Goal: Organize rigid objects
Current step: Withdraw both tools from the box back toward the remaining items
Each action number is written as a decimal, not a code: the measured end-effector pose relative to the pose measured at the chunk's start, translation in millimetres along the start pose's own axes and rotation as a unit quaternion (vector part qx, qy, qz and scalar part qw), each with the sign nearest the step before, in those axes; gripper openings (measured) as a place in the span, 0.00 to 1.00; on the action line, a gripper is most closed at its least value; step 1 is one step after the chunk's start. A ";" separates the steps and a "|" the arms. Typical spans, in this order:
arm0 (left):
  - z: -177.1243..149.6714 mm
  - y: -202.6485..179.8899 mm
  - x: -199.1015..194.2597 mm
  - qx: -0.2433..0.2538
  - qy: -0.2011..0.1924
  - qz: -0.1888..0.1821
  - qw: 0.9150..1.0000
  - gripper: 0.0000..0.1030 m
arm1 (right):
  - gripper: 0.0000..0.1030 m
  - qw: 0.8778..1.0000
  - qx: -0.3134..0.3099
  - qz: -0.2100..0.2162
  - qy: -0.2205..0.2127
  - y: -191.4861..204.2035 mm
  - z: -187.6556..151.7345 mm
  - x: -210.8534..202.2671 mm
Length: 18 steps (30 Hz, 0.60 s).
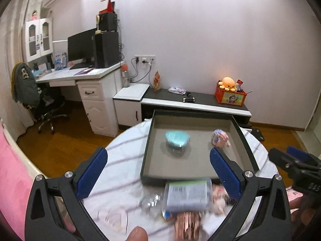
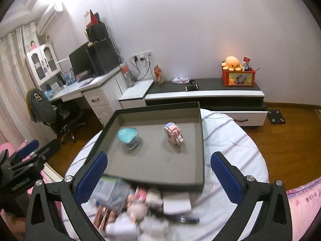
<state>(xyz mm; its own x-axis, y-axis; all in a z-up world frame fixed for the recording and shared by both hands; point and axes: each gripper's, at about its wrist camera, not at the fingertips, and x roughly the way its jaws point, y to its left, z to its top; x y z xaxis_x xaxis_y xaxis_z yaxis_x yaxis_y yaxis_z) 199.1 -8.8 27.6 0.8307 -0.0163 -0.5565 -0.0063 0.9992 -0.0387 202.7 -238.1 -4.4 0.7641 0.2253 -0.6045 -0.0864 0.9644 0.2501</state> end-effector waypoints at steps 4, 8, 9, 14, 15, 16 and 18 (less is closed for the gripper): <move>-24.6 -2.6 -29.2 -0.010 -0.005 0.013 1.000 1.00 | 1.00 1.000 0.002 0.000 -0.021 2.8 -22.7 -36.7; -48.0 -12.7 -50.9 -0.008 -0.007 0.037 0.999 1.00 | 1.00 0.999 -0.005 0.016 -0.028 4.8 -44.7 -57.1; -56.4 -16.0 -57.0 -0.007 -0.006 0.042 0.999 1.00 | 1.00 0.999 -0.009 0.020 -0.028 5.2 -49.0 -59.4; -77.2 -24.8 -73.1 -0.010 0.001 0.050 0.999 1.00 | 1.00 0.999 -0.024 0.035 -0.010 6.3 -62.2 -61.0; -79.6 -26.0 -75.5 -0.014 0.000 0.049 0.999 1.00 | 1.00 0.999 -0.028 0.035 -0.008 8.4 -65.7 -61.9; -82.7 -25.3 -78.6 -0.017 0.000 0.047 0.999 1.00 | 1.00 0.999 -0.033 0.033 -0.006 9.4 -66.5 -62.1; -86.8 -25.8 -83.4 -0.012 0.000 0.046 0.999 1.00 | 1.00 0.999 -0.040 0.031 -0.007 14.4 -71.5 -67.0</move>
<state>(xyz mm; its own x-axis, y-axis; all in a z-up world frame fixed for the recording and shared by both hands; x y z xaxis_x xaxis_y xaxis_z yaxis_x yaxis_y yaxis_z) 81.8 -36.3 2.9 0.8258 0.0762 -0.5588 -0.0962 0.9953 -0.0063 104.6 -229.4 -14.4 0.7645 0.2840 -0.5787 -0.1843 0.9565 0.2261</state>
